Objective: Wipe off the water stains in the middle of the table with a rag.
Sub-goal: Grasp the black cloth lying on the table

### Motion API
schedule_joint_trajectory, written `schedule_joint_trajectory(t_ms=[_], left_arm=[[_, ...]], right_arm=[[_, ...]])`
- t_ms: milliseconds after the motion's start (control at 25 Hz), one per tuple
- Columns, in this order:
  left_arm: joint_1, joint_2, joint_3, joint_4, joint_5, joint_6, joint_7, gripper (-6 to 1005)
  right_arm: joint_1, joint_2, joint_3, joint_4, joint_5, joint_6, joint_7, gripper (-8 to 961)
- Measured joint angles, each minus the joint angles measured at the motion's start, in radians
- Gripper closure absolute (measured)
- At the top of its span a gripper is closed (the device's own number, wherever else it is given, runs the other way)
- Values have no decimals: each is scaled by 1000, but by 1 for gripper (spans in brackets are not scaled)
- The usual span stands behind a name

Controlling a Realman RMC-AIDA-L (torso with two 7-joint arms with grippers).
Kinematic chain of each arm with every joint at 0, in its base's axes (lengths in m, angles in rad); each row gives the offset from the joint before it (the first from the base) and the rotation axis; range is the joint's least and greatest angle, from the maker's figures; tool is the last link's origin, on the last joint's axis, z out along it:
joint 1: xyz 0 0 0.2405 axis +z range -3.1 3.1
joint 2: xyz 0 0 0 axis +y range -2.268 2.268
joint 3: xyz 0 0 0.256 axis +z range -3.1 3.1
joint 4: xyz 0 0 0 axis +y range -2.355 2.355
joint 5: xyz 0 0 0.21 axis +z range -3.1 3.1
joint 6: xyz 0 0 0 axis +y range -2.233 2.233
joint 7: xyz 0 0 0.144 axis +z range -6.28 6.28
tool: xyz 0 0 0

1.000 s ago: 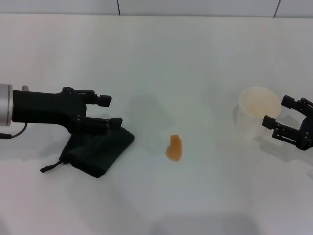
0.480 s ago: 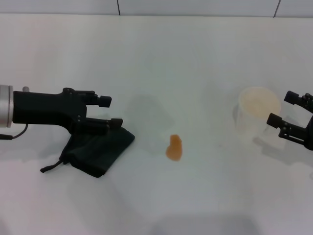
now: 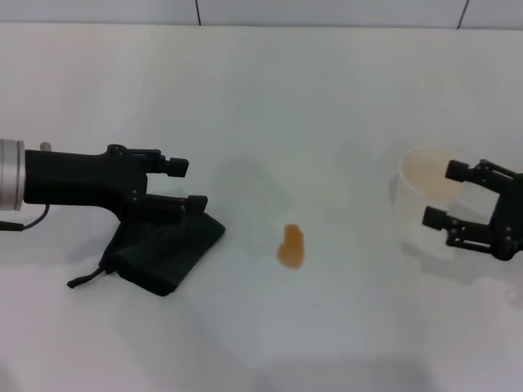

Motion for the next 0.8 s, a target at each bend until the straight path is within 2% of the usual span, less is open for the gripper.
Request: schedule_joint_trajectory(t_ms=[280,480,800], left_arm=[[-3,0,0,1,0,-1,0,231],[-3,0,-1,1,0,0,-1,232],[4,-1,-2,1,-1,2,-2,234]], right_arm=[[35,9,-9,-76,-48,2,41,105],[66,13,-18,-175,-159,3,140,107],[109,13,-16,-263,-303,11,262,108]])
